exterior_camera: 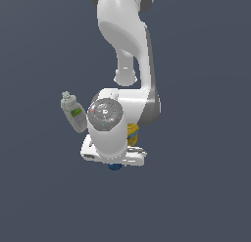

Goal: Pick up a designated object from a clutter of objects.

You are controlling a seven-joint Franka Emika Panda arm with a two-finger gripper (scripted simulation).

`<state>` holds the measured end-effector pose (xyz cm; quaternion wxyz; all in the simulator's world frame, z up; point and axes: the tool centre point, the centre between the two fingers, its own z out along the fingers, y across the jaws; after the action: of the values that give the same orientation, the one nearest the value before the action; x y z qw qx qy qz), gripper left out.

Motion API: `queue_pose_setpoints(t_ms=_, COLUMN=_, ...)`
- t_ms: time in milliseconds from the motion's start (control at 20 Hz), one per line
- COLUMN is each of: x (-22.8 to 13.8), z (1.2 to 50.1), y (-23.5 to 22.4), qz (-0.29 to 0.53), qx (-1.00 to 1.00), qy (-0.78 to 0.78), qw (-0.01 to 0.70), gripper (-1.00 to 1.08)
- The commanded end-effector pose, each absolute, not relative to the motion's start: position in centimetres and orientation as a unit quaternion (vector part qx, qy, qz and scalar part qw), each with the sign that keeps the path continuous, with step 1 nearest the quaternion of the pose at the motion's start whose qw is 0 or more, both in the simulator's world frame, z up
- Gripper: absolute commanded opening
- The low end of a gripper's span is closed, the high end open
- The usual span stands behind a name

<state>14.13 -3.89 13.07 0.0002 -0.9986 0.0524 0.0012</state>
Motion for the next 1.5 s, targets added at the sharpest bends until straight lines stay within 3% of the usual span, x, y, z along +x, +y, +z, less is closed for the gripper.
queue_pose_setpoints(t_ms=0, x=13.8, z=15.9, y=-5.1, qz=0.000, qx=-0.999, qy=0.053, qw=0.000, gripper=-1.00)
queue_pose_setpoints(t_ms=900, x=11.8, z=35.2, y=-13.7, qz=0.000, qx=-0.999, qy=0.053, qw=0.001, gripper=-1.00)
queue_pose_setpoints(t_ms=1450, x=11.6, z=41.5, y=-16.5, qz=0.000, qx=-0.999, qy=0.052, qw=0.000, gripper=-1.00)
